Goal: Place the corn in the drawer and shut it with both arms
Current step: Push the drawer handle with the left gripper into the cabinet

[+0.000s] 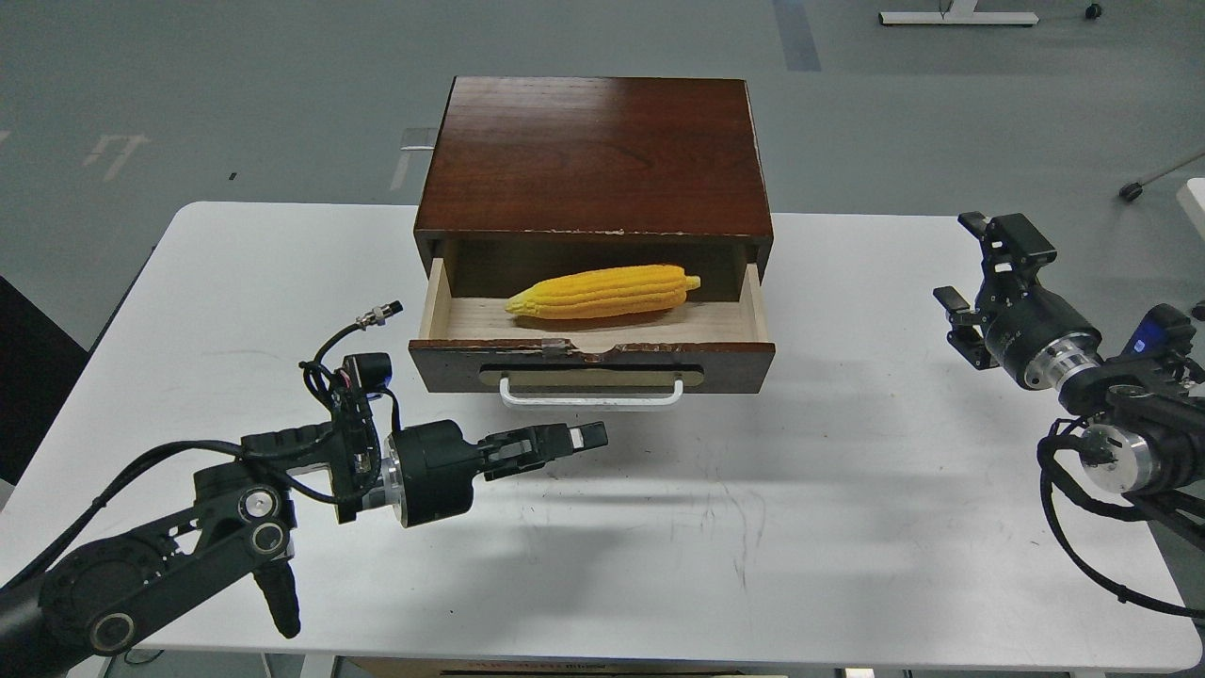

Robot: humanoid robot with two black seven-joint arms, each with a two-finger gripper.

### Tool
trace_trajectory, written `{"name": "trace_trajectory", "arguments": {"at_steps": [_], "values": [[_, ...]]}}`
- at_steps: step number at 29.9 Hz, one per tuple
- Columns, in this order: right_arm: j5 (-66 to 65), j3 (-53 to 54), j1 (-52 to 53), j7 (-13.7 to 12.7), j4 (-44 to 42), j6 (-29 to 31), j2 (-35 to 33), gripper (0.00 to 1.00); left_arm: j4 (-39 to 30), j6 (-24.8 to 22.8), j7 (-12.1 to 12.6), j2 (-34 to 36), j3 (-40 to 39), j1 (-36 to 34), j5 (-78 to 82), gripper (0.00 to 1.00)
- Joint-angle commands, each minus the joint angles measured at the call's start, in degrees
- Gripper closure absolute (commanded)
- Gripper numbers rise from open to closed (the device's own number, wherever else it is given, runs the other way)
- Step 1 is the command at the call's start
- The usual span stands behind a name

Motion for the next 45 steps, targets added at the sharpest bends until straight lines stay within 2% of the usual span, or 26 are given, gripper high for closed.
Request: {"name": "trace_trajectory", "arguments": {"at_steps": [1, 20, 27, 45], "values": [[0.0, 0.0, -0.07, 0.0, -0.01, 0.0, 0.0, 0.0, 0.79, 0.0, 0.0, -0.11, -0.15, -0.17, -0.08, 1.0], [0.0, 0.0, -0.51, 0.0, -0.01, 0.0, 0.0, 0.0, 3.08, 0.08, -0.09, -0.2, -1.74, -0.7, -0.16, 1.0], [0.0, 0.0, -0.51, 0.0, -0.01, 0.0, 0.0, 0.0, 5.89, -0.44, -0.09, -2.48, -2.96, -1.05, -0.16, 1.0], [0.0, 0.09, -1.38, 0.0, -0.01, 0.0, 0.0, 0.0, 10.81, -1.15, -0.09, -2.92, -2.61, -4.66, -2.1, 1.0]]}}
